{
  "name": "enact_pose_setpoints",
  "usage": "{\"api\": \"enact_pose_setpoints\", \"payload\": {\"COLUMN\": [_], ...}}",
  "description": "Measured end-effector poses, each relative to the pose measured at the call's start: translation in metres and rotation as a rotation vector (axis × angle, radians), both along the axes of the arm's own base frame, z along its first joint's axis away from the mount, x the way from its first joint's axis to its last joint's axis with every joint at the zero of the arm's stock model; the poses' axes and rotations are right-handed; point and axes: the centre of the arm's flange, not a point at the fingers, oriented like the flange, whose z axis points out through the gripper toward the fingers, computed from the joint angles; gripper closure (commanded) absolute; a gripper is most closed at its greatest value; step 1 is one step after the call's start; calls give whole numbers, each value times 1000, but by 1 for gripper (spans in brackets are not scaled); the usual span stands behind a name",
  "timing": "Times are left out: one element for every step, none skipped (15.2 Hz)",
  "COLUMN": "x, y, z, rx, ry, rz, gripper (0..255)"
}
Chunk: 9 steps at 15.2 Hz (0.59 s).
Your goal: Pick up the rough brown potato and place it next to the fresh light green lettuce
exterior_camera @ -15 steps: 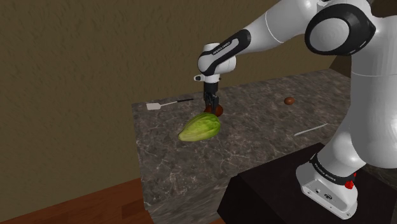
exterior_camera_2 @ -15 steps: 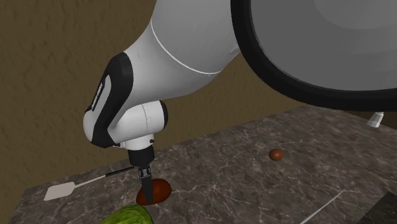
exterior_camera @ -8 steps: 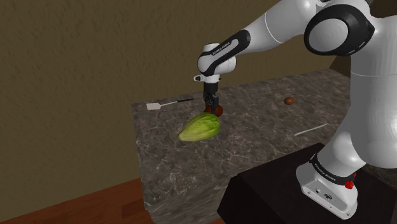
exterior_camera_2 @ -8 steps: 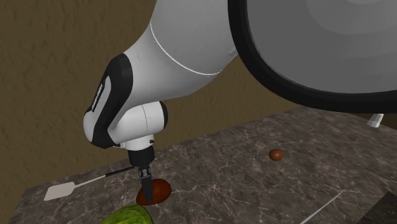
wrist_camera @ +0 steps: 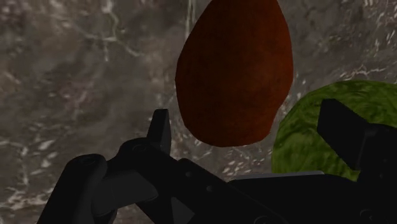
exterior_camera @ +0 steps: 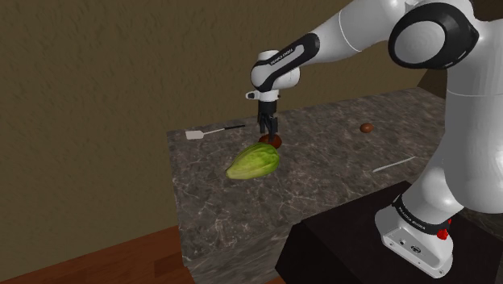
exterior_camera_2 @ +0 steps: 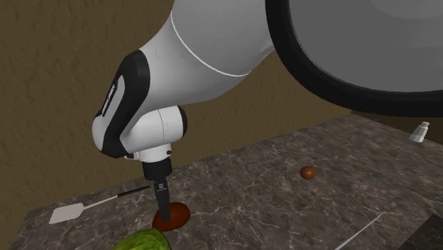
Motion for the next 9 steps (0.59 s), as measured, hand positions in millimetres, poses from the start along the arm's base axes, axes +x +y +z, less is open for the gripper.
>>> {"api": "enact_pose_setpoints", "payload": {"x": [5,9,10,11,11,11,11,11,11], "y": [-1,-2,-3,-4,-4,-4,-4,-4,-4], "z": [11,22,28,30,31,32,32,32,32], "rx": [0,0,0,0,0,0,0,0,0], "ry": [-1,-1,-1,0,0,0,0,1,1], "rz": [0,0,0,0,0,0,0,0,0], "gripper": [0,0,0,0,0,0,0,0,0]}}
